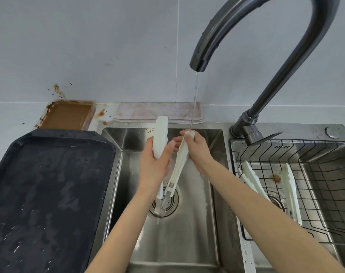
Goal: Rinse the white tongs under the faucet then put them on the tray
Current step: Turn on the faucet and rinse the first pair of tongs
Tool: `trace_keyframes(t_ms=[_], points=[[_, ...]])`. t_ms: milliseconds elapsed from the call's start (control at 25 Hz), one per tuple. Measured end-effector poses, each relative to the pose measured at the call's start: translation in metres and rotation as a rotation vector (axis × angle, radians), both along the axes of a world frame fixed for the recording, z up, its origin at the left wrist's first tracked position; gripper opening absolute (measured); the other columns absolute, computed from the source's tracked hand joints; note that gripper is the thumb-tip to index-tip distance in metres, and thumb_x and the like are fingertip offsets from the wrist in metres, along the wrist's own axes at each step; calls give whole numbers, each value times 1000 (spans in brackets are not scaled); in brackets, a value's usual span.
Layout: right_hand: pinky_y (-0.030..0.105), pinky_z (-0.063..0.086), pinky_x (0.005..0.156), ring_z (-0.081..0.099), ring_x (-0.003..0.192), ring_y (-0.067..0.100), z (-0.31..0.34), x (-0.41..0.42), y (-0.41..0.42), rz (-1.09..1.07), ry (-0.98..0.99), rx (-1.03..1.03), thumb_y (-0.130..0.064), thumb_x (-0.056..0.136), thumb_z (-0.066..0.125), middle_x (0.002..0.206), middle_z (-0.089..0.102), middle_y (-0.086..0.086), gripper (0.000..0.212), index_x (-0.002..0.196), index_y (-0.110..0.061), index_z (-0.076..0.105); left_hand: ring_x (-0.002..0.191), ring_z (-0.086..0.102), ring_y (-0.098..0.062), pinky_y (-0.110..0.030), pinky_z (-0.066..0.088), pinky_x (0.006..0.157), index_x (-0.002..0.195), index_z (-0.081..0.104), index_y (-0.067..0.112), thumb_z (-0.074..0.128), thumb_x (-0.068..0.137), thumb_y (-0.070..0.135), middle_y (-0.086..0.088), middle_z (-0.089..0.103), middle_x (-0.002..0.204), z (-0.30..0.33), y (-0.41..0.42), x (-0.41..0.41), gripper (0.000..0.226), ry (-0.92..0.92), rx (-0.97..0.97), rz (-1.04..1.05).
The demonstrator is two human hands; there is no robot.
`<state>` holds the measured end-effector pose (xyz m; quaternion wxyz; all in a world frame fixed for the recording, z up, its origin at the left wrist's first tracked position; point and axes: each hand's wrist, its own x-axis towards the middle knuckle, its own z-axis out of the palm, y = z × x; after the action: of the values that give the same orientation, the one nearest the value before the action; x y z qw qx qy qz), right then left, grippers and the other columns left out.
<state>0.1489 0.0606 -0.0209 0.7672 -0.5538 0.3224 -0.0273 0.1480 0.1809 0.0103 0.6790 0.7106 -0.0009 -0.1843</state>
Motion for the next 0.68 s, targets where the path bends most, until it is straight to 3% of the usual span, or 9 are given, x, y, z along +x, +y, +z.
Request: trace_keyframes(t_ms=[80,240,320,440,560,680], points=[[9,46,43,62,43,-1,2,2,4,-49,54,-100,-10,96,37,70,63,5,18,91,-6,53,30,36,-3,-11,28,33,92,52,24,59,86,22,4,44,52,2,-1,-2,10,5,-20,-11],[12,45,38,57,44,7,9,11,5,-138,176,-128,-29,98,38,59,61,3,37,69,-11,54,31,39,-1,-9,30,35,93,52,23,59,87,22,3,45,56,4,-4,-6,10,-6,-20,-28],[19,51,45,58,48,12,13,14,1,-119,171,-87,-37,98,36,59,61,5,43,70,-9,54,32,36,-1,-11,29,35,92,52,23,56,88,24,4,44,54,3,-2,-3,6,10,-61,-9],[20,55,61,61,62,14,19,14,-7,-14,63,-13,-25,98,40,74,63,6,26,82,-12,57,37,35,-2,-15,30,38,90,53,26,51,92,26,9,45,48,-3,-1,5,3,17,-104,30],[25,52,80,62,77,13,27,17,-14,33,-99,84,-16,96,46,86,64,3,13,93,-14,58,46,40,-1,-17,38,52,91,51,33,48,93,27,11,47,50,-6,-2,8,7,-42,-61,30],[26,46,87,61,89,12,38,23,-20,85,-203,143,-19,99,38,94,63,0,20,94,-17,58,53,45,-2,-14,43,62,95,49,35,46,94,25,6,46,61,-6,-2,6,11,-71,-70,8]])
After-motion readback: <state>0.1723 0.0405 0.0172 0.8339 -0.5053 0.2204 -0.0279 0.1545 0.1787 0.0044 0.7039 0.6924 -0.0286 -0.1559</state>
